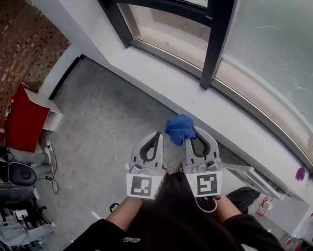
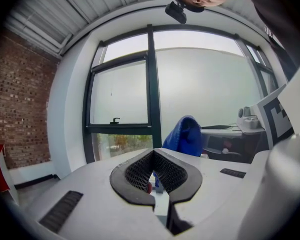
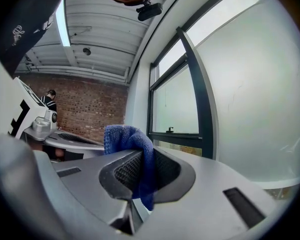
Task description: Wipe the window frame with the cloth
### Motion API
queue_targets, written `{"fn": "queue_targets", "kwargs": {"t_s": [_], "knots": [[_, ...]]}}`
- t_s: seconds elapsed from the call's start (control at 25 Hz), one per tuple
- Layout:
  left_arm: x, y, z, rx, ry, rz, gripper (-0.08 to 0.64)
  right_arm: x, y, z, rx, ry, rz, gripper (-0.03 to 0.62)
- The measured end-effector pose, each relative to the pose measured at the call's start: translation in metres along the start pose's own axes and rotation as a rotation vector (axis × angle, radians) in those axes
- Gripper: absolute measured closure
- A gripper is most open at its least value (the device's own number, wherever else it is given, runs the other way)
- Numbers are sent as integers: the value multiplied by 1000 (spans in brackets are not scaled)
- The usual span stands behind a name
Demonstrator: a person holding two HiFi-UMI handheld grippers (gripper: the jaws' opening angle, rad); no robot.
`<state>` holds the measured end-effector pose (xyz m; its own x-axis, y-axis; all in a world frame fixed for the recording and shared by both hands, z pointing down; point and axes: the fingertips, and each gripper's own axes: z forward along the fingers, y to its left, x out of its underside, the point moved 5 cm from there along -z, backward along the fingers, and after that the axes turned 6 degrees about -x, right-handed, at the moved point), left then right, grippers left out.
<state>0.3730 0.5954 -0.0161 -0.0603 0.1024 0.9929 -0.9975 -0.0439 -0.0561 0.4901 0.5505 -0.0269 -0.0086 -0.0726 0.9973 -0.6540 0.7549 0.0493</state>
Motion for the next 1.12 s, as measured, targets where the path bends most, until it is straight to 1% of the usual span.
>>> {"fn": "queue_targets", "kwargs": {"t_s": [0.12, 0.28, 0.4, 0.56, 0.68, 0.76, 0.88, 1.04, 1.12], "knots": [[1, 9, 21, 13, -7, -16, 555, 4, -10, 19, 24, -5, 6, 569], [10, 27, 51, 41, 7, -41, 555, 11, -15, 48, 45, 18, -13, 569], [14, 51, 76, 64, -3, -53, 555, 15, -17, 80, 67, 31, -31, 569], [15, 94, 111, 106, -24, -63, 555, 18, -14, 132, 108, 54, -48, 569], [12, 130, 133, 144, -27, -69, 555, 16, -8, 174, 148, 63, -59, 569], [14, 154, 148, 176, -15, -74, 555, 16, -5, 200, 180, 84, -78, 569], [17, 187, 174, 223, 0, -88, 555, 18, -3, 236, 242, 112, -95, 569], [16, 217, 197, 295, 4, -77, 555, 18, 3, 267, 327, 128, -97, 569], [16, 227, 210, 314, -6, -76, 555, 17, 4, 280, 354, 131, -105, 569]]}}
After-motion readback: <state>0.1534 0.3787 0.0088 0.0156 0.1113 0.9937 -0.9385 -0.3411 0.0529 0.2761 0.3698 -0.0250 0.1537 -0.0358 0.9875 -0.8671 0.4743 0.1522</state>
